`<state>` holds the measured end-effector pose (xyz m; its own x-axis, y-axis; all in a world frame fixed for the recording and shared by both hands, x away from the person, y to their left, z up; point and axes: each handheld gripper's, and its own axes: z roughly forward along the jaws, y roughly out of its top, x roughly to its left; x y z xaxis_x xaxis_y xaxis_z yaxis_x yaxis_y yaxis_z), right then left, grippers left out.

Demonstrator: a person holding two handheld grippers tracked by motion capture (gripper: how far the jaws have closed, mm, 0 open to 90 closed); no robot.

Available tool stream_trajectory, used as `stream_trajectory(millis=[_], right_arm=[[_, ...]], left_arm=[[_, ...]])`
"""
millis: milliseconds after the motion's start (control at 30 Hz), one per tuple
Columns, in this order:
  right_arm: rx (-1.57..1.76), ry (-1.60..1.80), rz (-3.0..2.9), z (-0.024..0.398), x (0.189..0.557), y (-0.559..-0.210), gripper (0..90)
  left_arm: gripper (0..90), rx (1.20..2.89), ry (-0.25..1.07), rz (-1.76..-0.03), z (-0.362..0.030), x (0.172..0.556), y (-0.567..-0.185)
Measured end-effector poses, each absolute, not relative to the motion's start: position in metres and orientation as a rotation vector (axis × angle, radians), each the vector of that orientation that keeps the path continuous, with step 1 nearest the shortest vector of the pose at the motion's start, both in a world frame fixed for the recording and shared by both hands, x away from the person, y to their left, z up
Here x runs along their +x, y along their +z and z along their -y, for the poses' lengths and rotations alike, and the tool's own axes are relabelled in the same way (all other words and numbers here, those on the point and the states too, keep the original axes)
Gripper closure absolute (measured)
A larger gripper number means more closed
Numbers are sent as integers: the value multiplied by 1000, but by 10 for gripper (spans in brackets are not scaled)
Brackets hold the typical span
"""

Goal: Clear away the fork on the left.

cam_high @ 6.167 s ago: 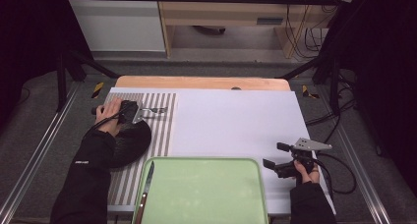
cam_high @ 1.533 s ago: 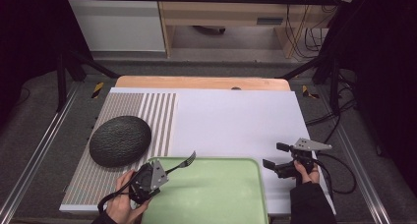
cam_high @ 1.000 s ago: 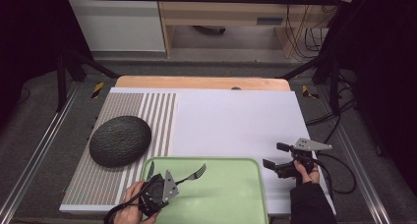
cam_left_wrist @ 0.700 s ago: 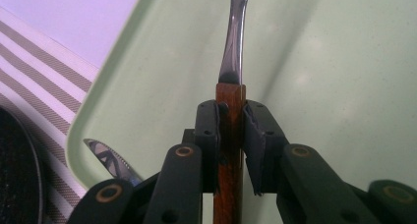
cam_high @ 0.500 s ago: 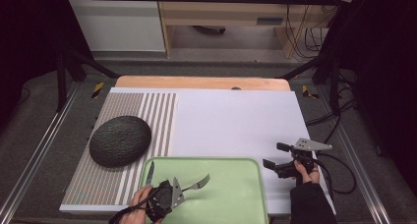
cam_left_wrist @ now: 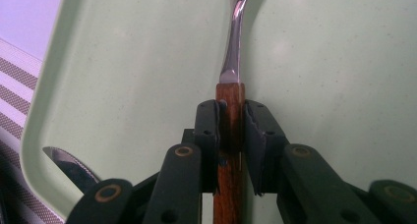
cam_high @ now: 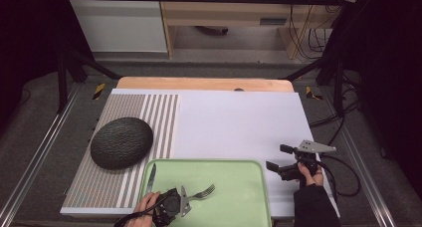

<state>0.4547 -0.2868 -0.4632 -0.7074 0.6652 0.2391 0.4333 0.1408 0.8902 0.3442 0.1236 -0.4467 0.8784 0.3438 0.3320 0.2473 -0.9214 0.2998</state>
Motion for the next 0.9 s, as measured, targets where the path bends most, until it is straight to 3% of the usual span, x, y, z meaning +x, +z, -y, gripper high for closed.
stream_trajectory(millis=[200,467,667,833,900], right_arm=[[1084,1601,-2201,287,455,-463,3],[1084,1600,-2202,287,455,-463,3],[1084,1599,-2202,287,455,-463,3],[1086,1598,-2201,287,455,-463,3],[1085,1599,-2200,287,455,-463,3]], left_arm=[[733,2798,530,-432,-124,343,-448],[547,2726,429,-457,-129,348,-443],[475,2616,344,-474,-133,353,-438],[483,2545,279,-477,-134,359,-435],[526,2525,247,-472,-133,361,-435]])
